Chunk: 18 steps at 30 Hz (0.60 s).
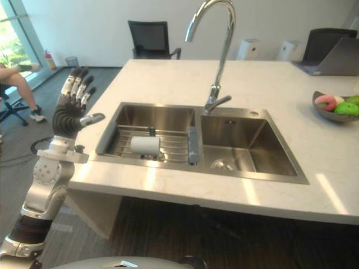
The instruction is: Walk over to the sink, pick up the cup, carry it to the dishwasher, place the cup inside the dishwasher, then close the dishwasher door
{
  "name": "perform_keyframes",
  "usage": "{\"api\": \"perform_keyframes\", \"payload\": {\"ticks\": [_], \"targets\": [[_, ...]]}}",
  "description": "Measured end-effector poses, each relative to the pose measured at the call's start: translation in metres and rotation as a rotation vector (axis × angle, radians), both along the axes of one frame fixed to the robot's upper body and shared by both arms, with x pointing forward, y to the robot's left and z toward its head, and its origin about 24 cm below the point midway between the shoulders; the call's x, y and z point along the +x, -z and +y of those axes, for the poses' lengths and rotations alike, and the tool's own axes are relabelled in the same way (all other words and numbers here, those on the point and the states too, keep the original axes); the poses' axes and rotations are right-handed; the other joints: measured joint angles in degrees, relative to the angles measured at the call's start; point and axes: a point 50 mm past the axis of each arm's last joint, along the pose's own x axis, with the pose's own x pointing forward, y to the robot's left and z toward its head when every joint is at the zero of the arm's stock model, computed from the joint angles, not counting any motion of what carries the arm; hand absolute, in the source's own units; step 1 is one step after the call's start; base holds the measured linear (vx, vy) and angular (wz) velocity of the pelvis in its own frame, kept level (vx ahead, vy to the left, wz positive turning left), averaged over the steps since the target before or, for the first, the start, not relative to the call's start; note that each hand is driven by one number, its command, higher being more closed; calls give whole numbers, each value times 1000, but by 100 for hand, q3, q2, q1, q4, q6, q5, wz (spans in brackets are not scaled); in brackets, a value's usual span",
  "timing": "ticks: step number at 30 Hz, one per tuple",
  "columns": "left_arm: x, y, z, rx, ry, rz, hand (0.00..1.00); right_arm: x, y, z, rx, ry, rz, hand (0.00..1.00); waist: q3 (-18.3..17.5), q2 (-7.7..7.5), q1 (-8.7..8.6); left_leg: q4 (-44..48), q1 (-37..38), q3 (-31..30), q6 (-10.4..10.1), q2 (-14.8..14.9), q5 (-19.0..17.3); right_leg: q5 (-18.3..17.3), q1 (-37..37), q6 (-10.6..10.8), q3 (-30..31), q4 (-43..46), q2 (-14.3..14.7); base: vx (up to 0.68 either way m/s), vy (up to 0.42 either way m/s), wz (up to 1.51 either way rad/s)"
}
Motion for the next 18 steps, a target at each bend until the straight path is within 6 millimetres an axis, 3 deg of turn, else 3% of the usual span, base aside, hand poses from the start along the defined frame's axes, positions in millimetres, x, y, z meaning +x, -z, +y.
{"api": "perform_keyframes", "payload": {"ticks": [1, 2, 4, 5, 6, 7, 10, 12, 18], "targets": [[0, 0, 0, 2, 5, -2, 0, 3, 0, 3, 6, -5, -8, 0, 1, -16, 20, 42, -17, 65, 28, 58, 19, -325, -4, 96, -33, -179, 66, 29, 3, -51], [0, -1, -1, 5, 7, -2, 0, 9, 2, 12, 22, -34, -26, 0, 0, -84, 26, 195, -105, 187, 15, 211, -86, -650, 100, 229, -47, -1163, 328, 1, -53, -48], [1, -2, -5, 32, 13, -12, 0, 10, 3, 20, 43, -65, -23, 0, 22, -246, 16, 401, -247, 263, -75, 272, -238, -281, 336, 276, -97, -2363, 506, 16, -134, -33], [0, 0, -10, 59, 15, -12, 0, 10, 3, 22, 53, -81, -19, 0, 9, -329, 39, 488, -237, 358, -154, 285, -295, -215, 481, 496, -224, -2689, 530, 72, -182, -24], [0, 2, -15, 68, 26, -10, 0, 6, 3, 22, 56, -83, -8, 0, -20, -366, 81, 542, -240, 385, -181, 336, -304, -249, 579, 559, -223, -2870, 580, 119, -231, -32], [-2, 5, -25, 74, 58, 4, 0, 4, 3, 20, 58, -89, -2, 0, 1, -214, 128, 641, -246, 458, -275, 494, -389, -248, 721, 608, -267, -3145, 754, 104, -201, -29], [-6, 13, -48, 111, 110, 25, 0, 5, 1, 11, 32, -109, -9, 0, -121, 94, 134, 554, -171, 583, -414, 806, -368, -100, 824, 461, -276, -3582, 1141, 147, -172, -21], [-9, 11, -54, 155, 104, 6, 0, 8, -1, 3, 10, -105, -14, 0, -160, 157, 121, 478, -90, 694, -442, 923, -352, -54, 910, 406, -253, -3750, 1281, 127, -110, -17], [1, 21, -48, 224, -70, 59, 0, 10, -2, 0, 8, -79, -53, 0, -163, 75, 137, 442, -143, 699, -465, 923, -354, 39, 971, 431, -298, -4007, 1336, 39, -25, 1]]}}
